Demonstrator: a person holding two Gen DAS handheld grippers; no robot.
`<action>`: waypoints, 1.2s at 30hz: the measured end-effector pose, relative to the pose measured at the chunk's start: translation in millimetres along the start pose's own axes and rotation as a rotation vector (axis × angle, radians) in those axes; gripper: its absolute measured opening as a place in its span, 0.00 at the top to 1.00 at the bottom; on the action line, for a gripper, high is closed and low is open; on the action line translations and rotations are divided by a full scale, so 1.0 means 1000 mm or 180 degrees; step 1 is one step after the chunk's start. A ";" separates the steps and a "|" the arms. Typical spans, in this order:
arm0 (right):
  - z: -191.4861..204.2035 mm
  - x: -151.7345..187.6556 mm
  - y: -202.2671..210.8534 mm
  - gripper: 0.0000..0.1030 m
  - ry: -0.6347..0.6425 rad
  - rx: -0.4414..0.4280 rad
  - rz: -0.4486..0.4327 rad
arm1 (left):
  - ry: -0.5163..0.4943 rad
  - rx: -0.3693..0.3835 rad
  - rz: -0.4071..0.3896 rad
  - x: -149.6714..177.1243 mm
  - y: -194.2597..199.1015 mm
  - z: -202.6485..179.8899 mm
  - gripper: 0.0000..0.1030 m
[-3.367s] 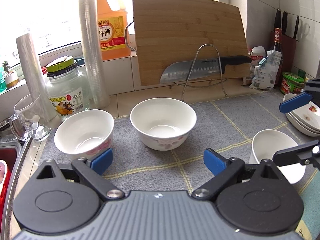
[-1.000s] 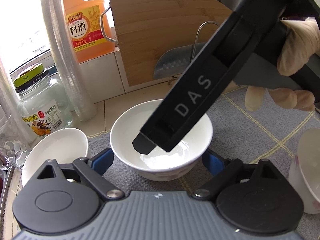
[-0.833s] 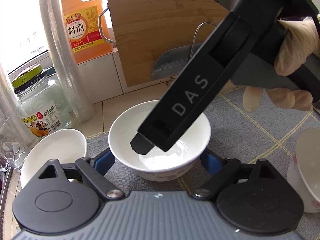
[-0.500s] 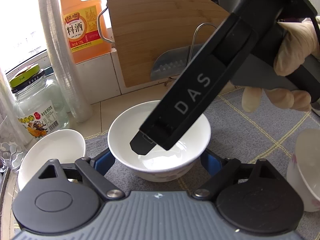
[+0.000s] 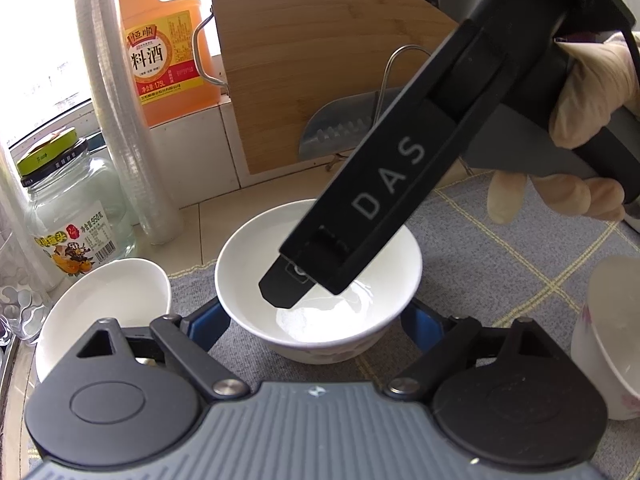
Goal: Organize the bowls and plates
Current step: 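Lift and carry the bowl with the right gripper toward the placed bowl, then lower the bowl into the placed bowl and open the right gripper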
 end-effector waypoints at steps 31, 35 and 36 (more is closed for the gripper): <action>0.058 0.042 0.072 0.12 -0.0148 -0.0027 -0.0158 | -0.0078 0.0190 -0.0033 0.008 0.093 -0.042 0.11; 0.065 0.051 0.080 0.12 -0.0170 -0.0002 -0.0181 | -0.0129 0.0228 -0.0049 0.010 0.103 -0.048 0.11; 0.067 0.053 0.082 0.12 -0.0181 0.0004 -0.0189 | -0.0140 0.0237 -0.0047 0.010 0.105 -0.050 0.11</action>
Point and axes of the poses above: each gripper's, at about its wrist camera, not at the fingertips, and y roughly against the way its jaws point, z to its left, x to its underside, the point moved 10 cm from there along -y, roughly the way its jaws point, and after that the axes turned 2 degrees about z, right-handed, at the moved point
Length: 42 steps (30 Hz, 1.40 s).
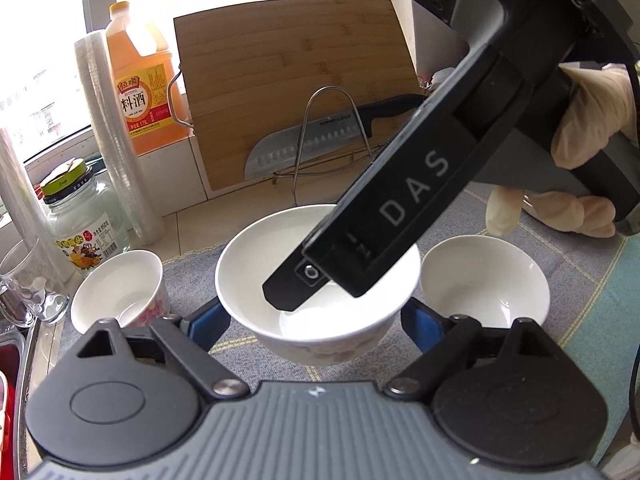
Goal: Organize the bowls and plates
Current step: 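Lower the bowl into the placed bowl and open the right gripper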
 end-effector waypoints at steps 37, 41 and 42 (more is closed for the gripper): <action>-0.047 0.079 0.070 0.11 -0.0624 0.0628 -0.0092 | -0.0413 0.0841 -0.0041 -0.017 -0.017 -0.093 0.11; -0.050 0.086 0.068 0.11 -0.0683 0.0608 -0.0059 | -0.0453 0.0863 0.0005 -0.012 -0.018 -0.099 0.11; -0.051 0.087 0.067 0.11 -0.0694 0.0603 -0.0052 | -0.0457 0.0867 0.0015 -0.011 -0.018 -0.099 0.11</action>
Point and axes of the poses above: each gripper's, at about its wrist camera, not at the fingertips, and y roughly against the way its jaws point, z to its left, x to its underside, the point moved 10 cm from there along -y, roughly the way its jaws point, and after that the axes turned 2 degrees about z, right-handed, at the moved point
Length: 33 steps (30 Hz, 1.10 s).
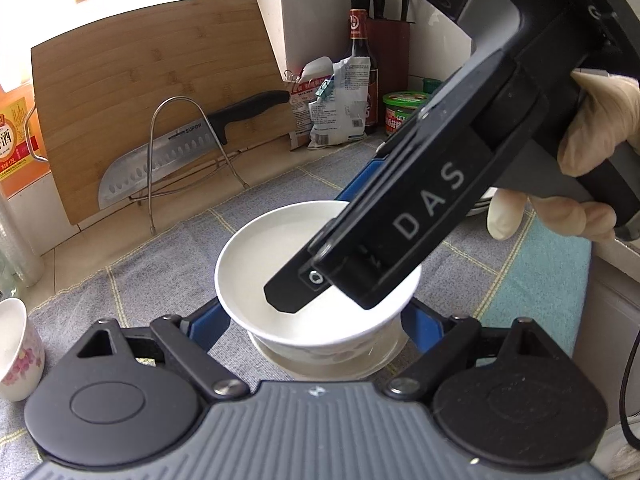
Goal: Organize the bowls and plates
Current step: 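Lower the bowl into the placed bowl and open the right gripper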
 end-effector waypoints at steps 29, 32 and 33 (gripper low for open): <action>-0.008 0.009 -0.014 0.11 -0.0069 0.0004 0.0046 | 0.0047 0.0129 0.0095 0.006 -0.012 0.001 0.11; -0.008 0.008 -0.015 0.07 -0.0059 0.0003 0.0034 | 0.0050 0.0172 0.0093 0.006 -0.012 0.000 0.10; -0.008 0.008 -0.014 0.05 -0.0049 0.0017 0.0019 | 0.0033 0.0157 0.0084 0.006 -0.011 0.000 0.10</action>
Point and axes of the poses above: each gripper's, at about its wrist camera, not at the fingertips, and y roughly against the way its jaws point, z to its left, x to its underside, the point moved 10 cm from there along -y, roughly the way its jaws point, and after that the axes turned 2 degrees about z, right-handed, at the moved point
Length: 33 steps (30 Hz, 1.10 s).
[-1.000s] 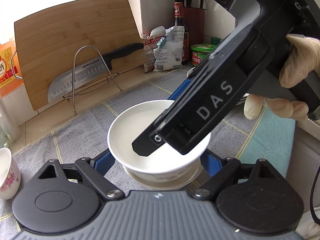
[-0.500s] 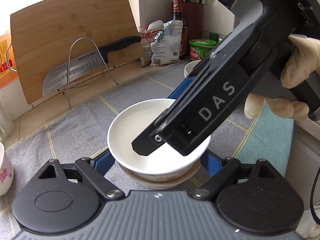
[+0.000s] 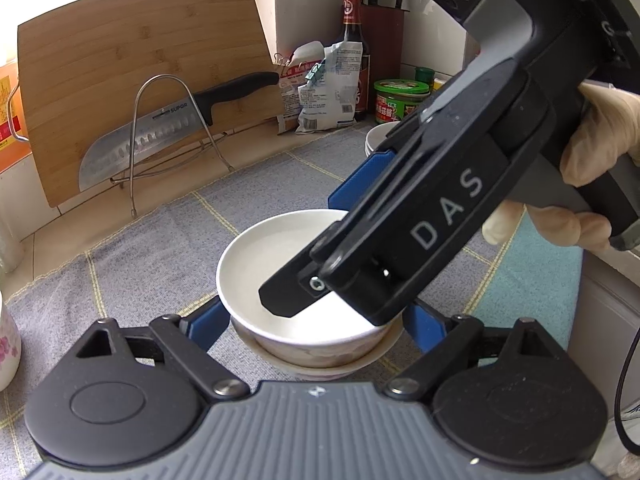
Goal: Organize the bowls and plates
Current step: 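Lower the bowl into the placed bowl and open the right gripper, then withdraw the right gripper from the stacked bowls while the left gripper moves toward the remaining bowl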
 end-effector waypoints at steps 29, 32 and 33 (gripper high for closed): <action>0.008 0.029 0.017 0.00 0.0066 0.0746 -0.0340 | 0.0111 -0.0166 0.0028 0.034 0.031 0.022 0.07; 0.010 0.021 0.022 0.00 0.0099 0.0760 -0.0393 | 0.0189 -0.0255 0.0014 0.040 0.036 0.035 0.07; 0.012 0.018 0.023 0.00 0.0111 0.0752 -0.0406 | 0.0226 -0.0291 0.0011 0.042 0.038 0.040 0.07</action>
Point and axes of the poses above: each gripper's, at about its wrist camera, not at the fingertips, and y roughly against the way its jaws point, z to its left, x to its underside, the point moved 10 cm from there along -y, roughly the way its jaws point, and after that the axes turned 2 degrees about z, right-handed, at the moved point
